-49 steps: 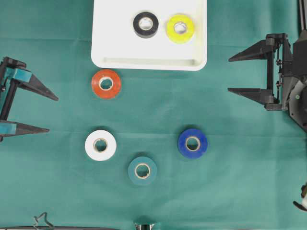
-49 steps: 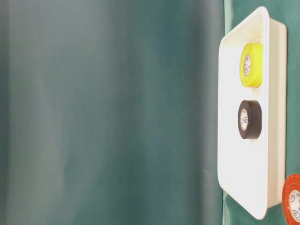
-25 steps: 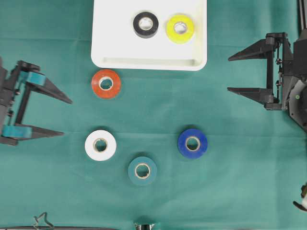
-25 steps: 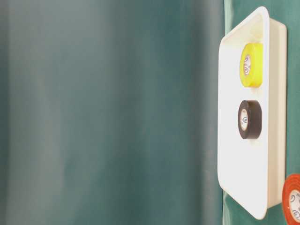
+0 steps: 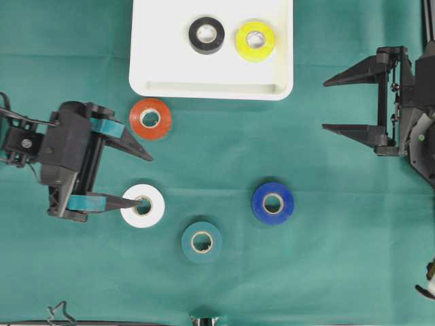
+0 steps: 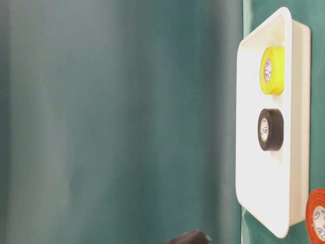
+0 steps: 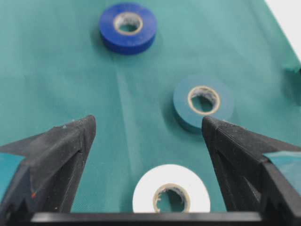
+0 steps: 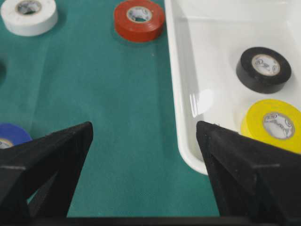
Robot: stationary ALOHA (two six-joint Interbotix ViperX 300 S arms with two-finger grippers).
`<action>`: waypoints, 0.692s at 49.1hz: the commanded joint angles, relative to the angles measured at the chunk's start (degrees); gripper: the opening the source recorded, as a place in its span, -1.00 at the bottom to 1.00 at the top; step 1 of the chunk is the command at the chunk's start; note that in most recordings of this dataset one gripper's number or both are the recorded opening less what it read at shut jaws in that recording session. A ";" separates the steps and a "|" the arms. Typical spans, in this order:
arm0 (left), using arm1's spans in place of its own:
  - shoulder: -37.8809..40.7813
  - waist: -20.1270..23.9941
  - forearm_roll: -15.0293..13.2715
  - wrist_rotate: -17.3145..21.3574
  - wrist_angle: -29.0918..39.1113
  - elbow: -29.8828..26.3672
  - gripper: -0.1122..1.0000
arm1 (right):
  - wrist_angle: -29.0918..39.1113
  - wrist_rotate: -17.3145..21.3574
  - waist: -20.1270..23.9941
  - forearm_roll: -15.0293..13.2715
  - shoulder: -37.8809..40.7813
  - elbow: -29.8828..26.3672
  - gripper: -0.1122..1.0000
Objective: Pick up the tape from a random location and place it into the white case.
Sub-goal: 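Move the left gripper over the white tape roll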
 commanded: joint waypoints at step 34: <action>4.83 -0.09 0.18 -0.35 21.97 -11.43 0.92 | 1.32 0.00 -0.18 0.09 0.09 -2.29 0.84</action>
